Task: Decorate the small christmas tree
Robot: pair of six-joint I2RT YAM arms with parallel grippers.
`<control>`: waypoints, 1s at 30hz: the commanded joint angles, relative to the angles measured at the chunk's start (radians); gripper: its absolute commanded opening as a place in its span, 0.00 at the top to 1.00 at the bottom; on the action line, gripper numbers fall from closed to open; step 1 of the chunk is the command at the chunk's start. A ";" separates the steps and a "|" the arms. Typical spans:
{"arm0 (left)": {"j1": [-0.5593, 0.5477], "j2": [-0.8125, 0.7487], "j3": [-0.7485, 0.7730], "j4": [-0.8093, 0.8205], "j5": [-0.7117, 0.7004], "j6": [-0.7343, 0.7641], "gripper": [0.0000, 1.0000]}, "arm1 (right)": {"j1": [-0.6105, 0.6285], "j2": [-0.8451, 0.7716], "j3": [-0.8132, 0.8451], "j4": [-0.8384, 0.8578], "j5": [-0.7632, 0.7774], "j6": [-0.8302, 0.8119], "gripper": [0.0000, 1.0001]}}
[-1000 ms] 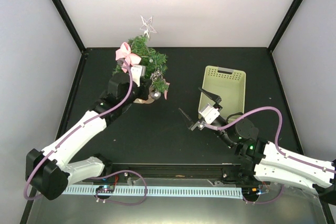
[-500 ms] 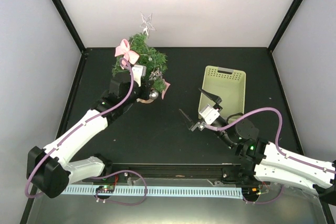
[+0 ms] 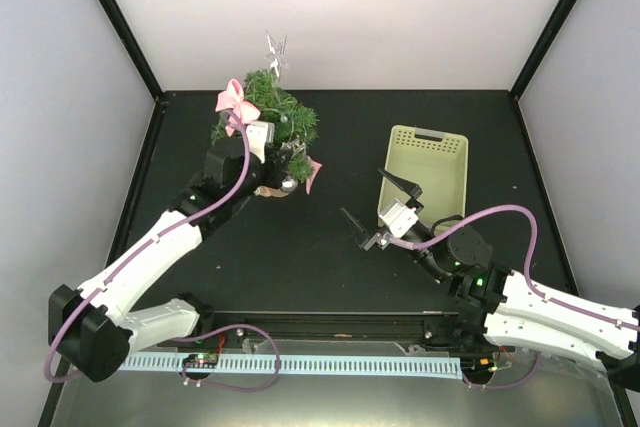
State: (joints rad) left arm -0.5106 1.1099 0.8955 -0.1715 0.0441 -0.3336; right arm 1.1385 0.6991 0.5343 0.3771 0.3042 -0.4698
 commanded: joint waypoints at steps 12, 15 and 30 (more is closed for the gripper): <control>0.007 -0.064 0.042 -0.016 -0.042 0.015 0.64 | 0.002 -0.020 -0.009 0.008 -0.007 0.009 0.00; 0.006 -0.079 0.042 -0.024 -0.031 0.011 0.63 | 0.003 -0.021 -0.011 0.003 -0.010 0.012 0.00; 0.006 -0.168 0.061 -0.068 0.028 0.031 0.55 | 0.003 0.008 0.054 -0.119 0.020 0.143 0.00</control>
State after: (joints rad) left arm -0.5106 0.9817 0.9005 -0.1970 0.0338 -0.3241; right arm 1.1385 0.7086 0.5411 0.3138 0.3130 -0.3935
